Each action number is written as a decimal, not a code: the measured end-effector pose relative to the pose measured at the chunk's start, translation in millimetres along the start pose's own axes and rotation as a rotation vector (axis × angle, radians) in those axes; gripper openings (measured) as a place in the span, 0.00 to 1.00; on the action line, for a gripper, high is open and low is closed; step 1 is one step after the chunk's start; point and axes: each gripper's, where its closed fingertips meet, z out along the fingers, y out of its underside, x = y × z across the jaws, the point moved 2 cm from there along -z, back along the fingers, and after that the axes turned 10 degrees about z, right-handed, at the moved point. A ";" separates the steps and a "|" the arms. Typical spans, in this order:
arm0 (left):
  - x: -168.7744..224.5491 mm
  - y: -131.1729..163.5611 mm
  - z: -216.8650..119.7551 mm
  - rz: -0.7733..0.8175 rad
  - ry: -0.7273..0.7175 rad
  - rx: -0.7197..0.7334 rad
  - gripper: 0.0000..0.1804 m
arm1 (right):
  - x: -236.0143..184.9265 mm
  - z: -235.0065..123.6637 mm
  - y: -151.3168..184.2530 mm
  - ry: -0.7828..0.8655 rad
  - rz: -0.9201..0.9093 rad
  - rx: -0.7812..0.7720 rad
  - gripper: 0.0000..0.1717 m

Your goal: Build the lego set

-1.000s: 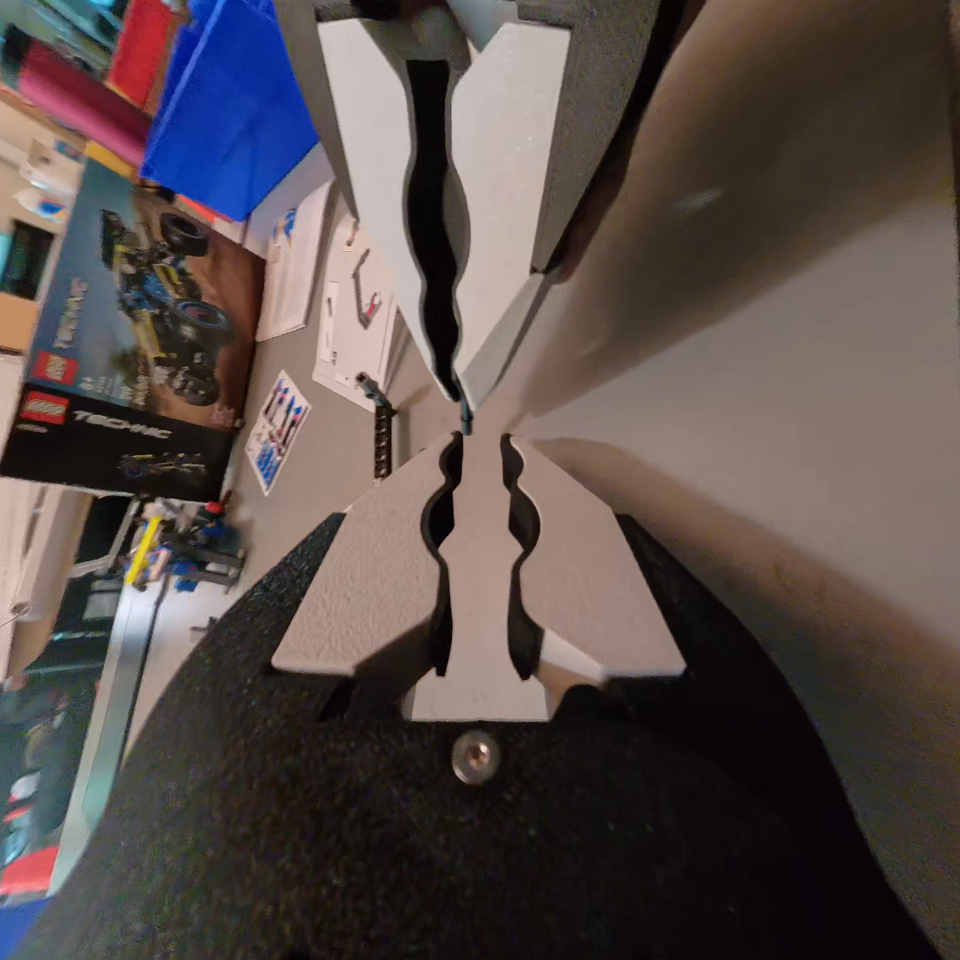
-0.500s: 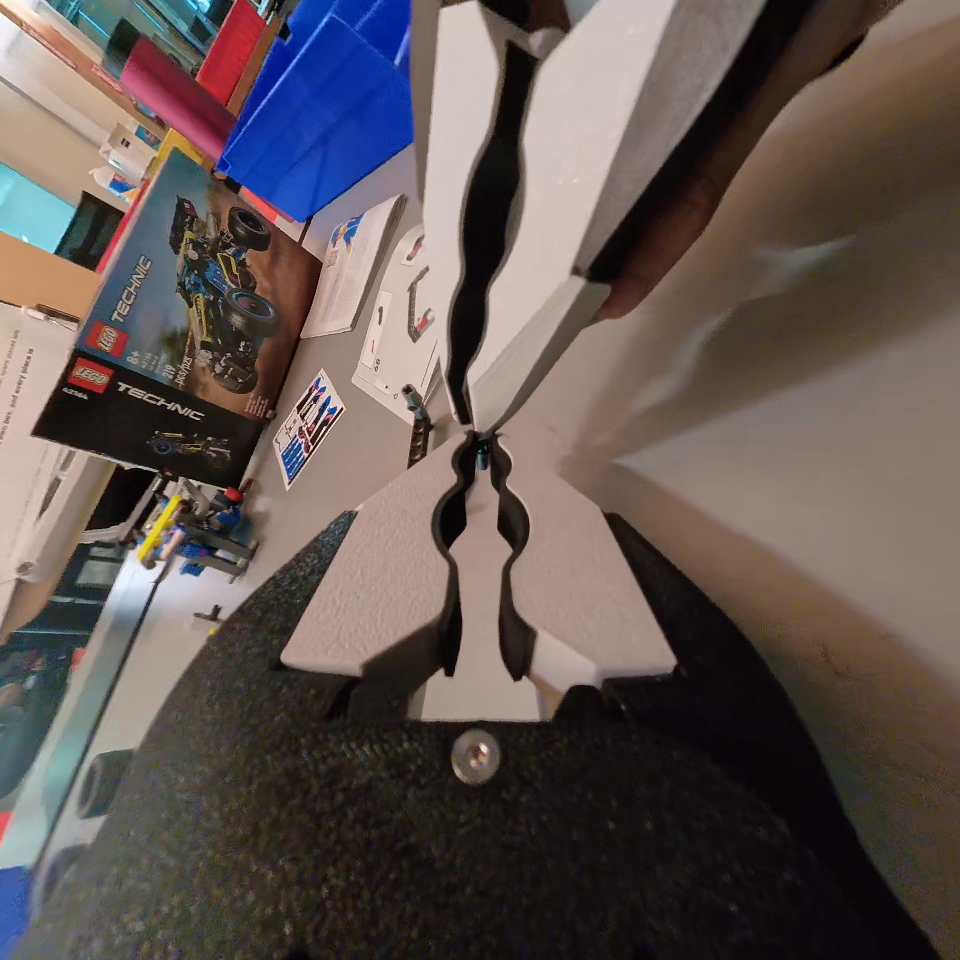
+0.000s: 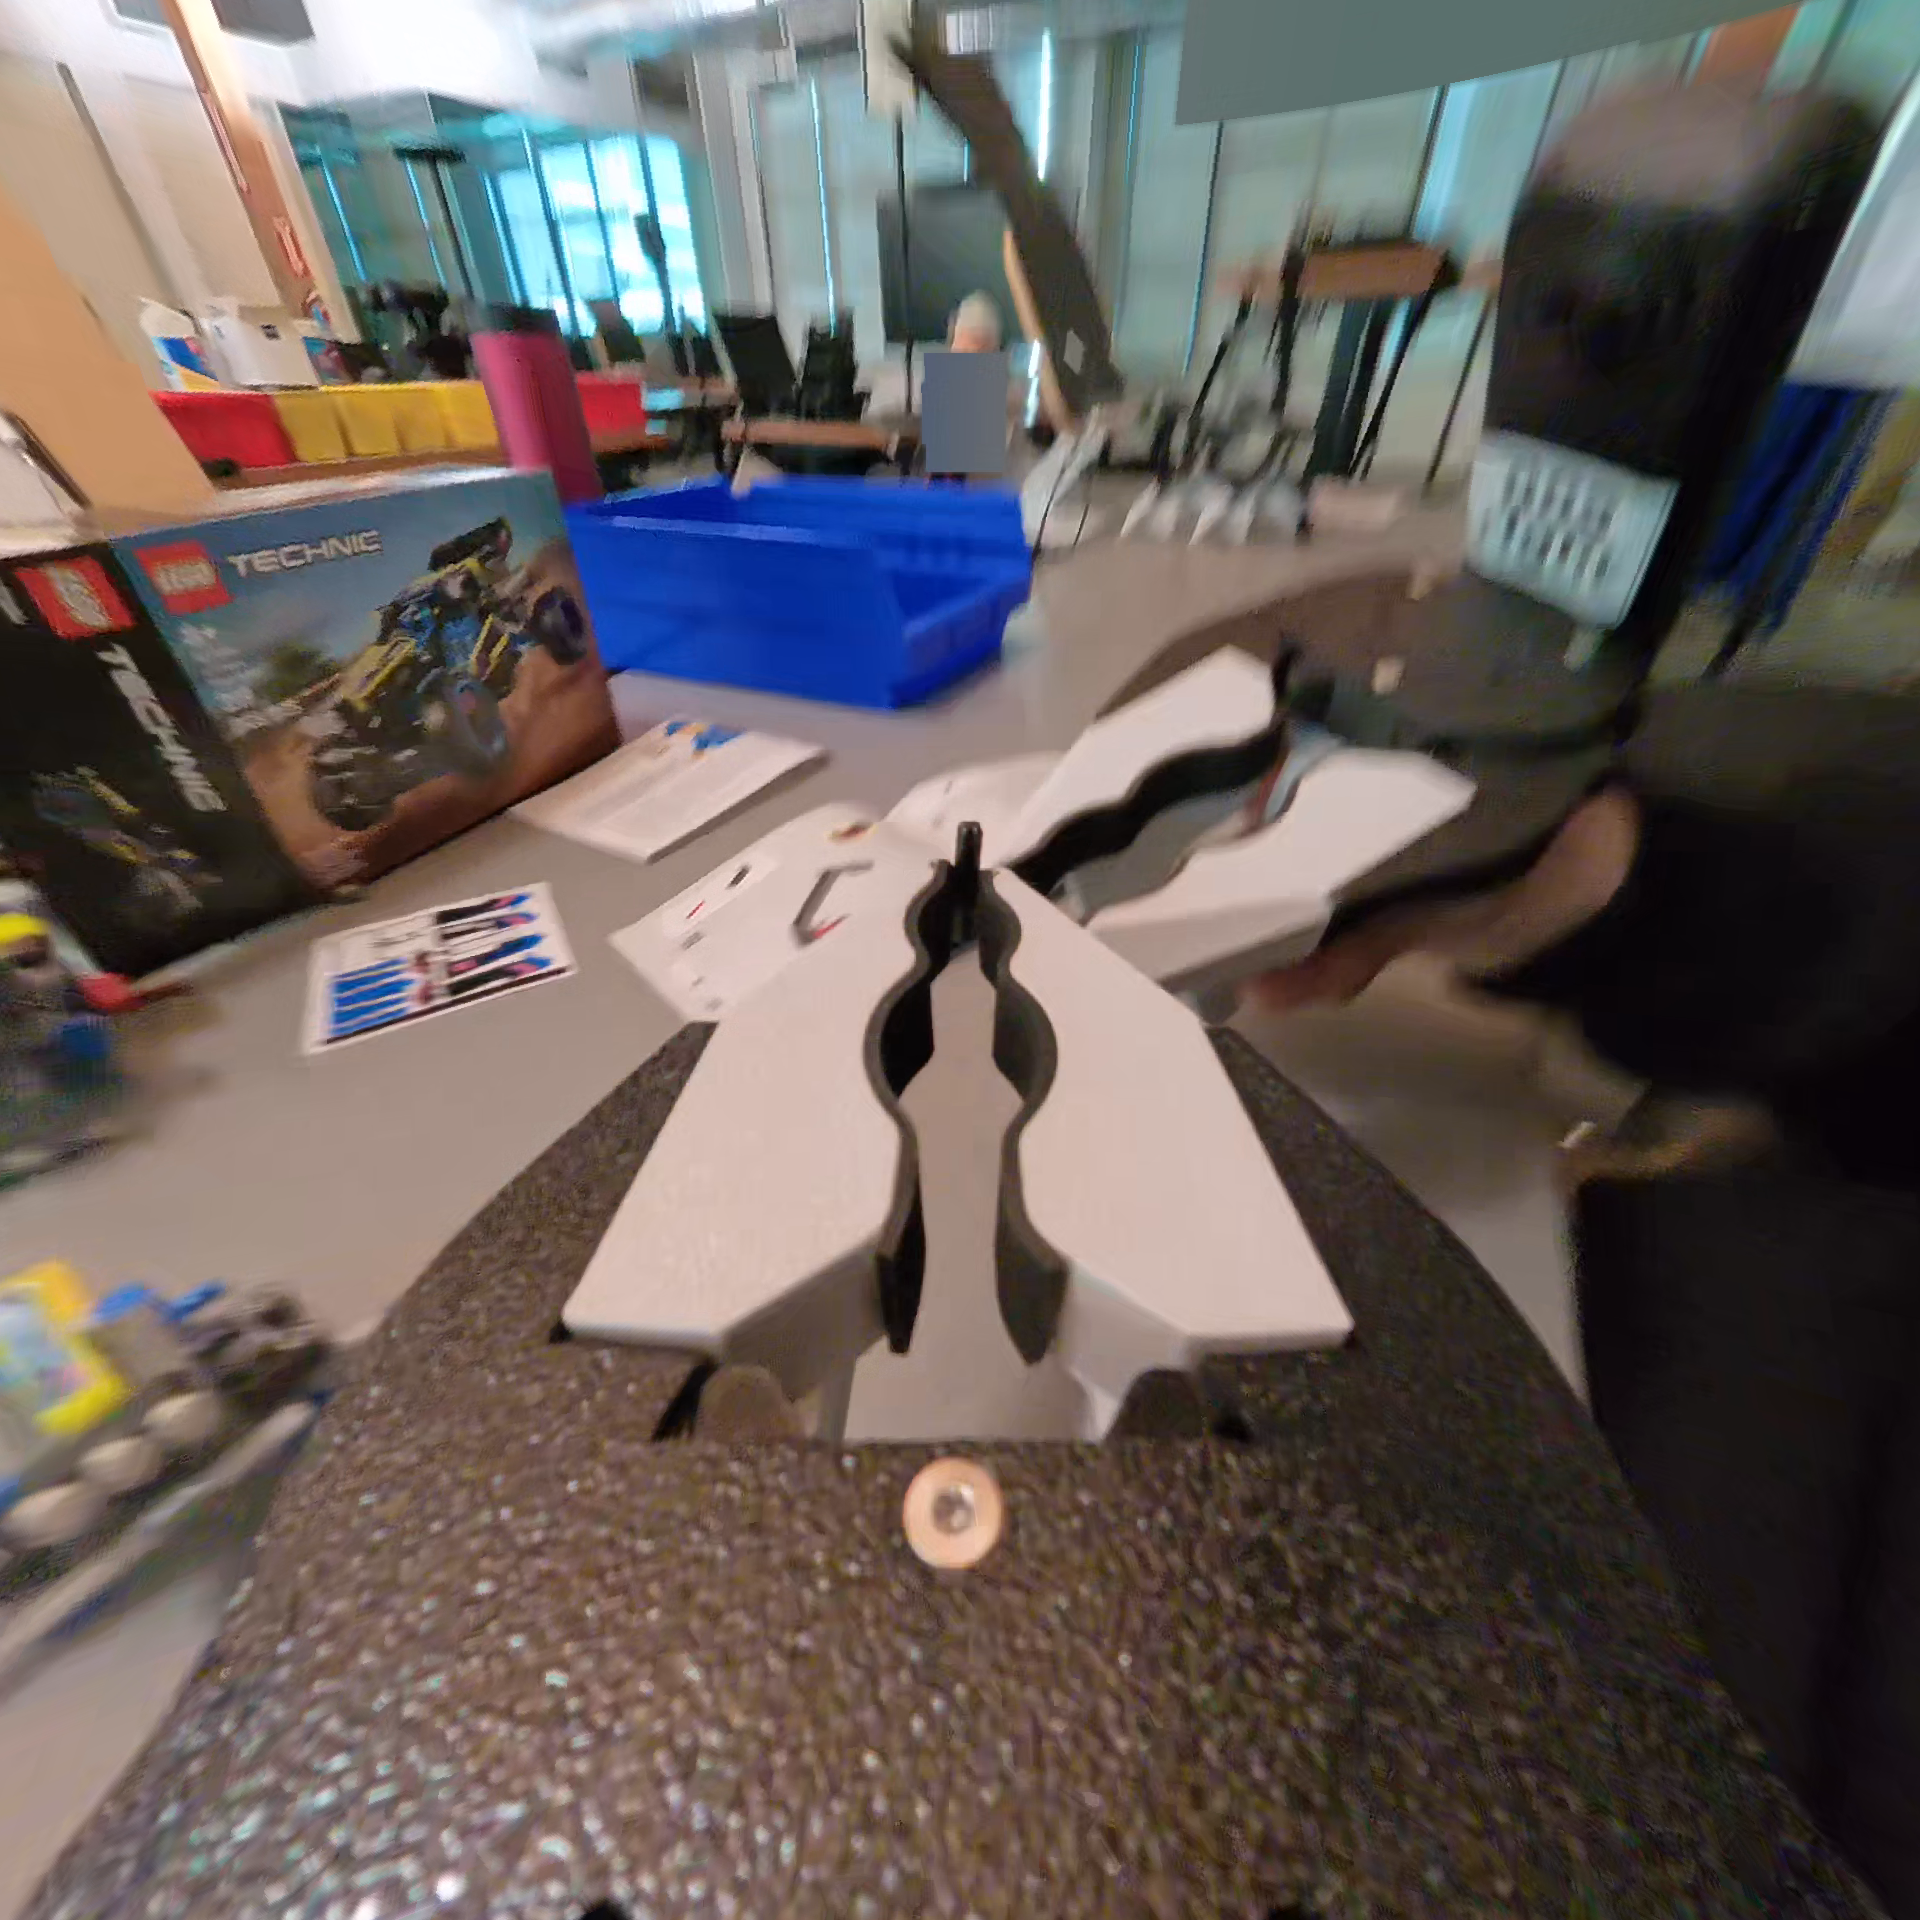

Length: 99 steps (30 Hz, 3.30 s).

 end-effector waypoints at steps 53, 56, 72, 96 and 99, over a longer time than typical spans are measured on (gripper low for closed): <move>-1.4 15.7 -10.3 0.040 0.136 -0.264 0.05 | 11.7 9.0 17.0 0.327 -0.655 -0.045 0.00; 3.2 19.2 -12.4 0.077 0.166 -0.298 0.05 | 11.0 8.8 22.1 0.328 -0.682 -0.058 0.01; 11.4 30.3 -17.0 0.153 0.186 -0.371 0.03 | -0.7 10.1 32.2 0.232 -0.697 -0.072 0.01; 10.4 38.5 -10.9 0.222 0.164 -0.414 0.01 | 0.9 11.5 35.0 0.234 -0.701 -0.086 0.00; 10.6 39.4 -11.0 0.234 0.167 -0.419 0.01 | 0.9 12.2 34.8 0.233 -0.704 -0.087 0.00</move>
